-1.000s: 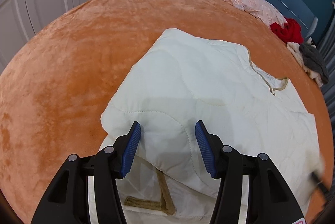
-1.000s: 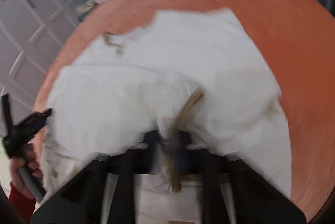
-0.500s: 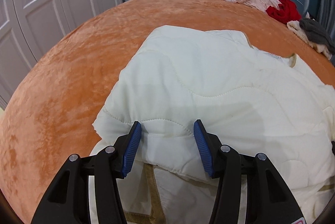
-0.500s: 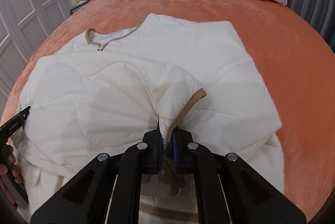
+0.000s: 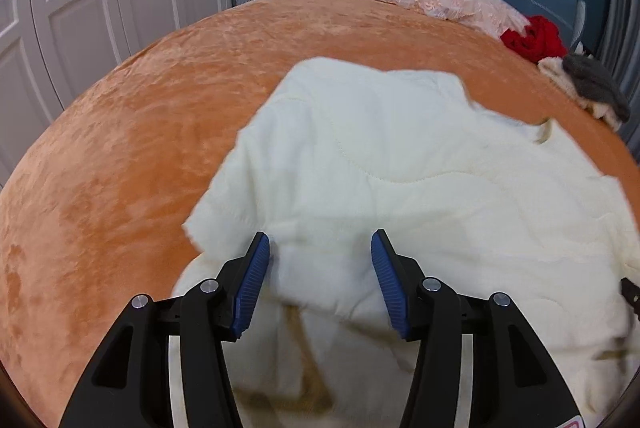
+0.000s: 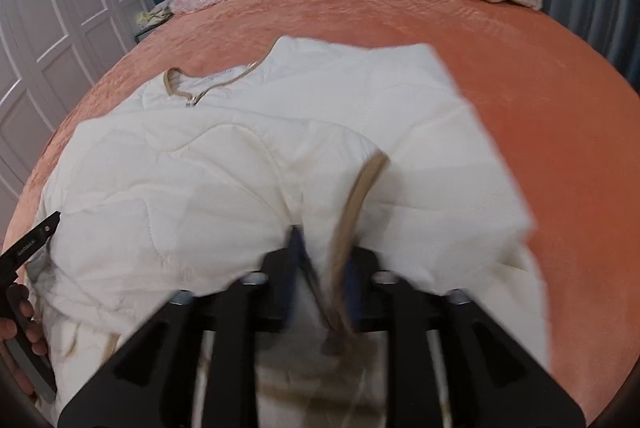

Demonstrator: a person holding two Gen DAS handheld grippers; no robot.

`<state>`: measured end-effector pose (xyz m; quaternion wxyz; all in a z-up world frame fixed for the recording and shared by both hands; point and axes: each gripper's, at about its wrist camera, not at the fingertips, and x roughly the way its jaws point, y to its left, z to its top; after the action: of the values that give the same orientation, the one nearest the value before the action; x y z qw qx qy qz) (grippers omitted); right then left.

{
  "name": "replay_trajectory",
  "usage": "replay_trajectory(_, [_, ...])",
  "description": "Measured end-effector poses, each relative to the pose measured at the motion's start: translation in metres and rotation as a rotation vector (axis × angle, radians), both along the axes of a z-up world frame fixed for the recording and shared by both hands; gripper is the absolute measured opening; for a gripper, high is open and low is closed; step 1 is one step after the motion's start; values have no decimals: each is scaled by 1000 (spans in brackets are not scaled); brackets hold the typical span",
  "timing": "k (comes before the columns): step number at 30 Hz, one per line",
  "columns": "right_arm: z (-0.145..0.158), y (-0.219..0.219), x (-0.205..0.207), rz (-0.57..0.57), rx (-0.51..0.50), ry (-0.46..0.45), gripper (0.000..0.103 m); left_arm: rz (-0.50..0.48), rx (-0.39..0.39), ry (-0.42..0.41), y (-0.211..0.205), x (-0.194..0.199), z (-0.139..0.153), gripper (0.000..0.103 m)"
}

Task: Fold large clothes

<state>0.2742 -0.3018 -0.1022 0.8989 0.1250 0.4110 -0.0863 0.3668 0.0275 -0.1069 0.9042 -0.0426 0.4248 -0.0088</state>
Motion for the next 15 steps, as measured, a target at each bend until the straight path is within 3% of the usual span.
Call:
replay_trajectory(7, [34,-15,-78,-3,-1,-7,56,19,-119,43,41,-50,28,52])
replay_trajectory(11, [35,-23,-115,-17,22,14,59,46,-182,68,64,-71,37,52])
replay_trajectory(15, [29,-26,-126,-29,40,33,59,73,-190,68,77,-80,41,52])
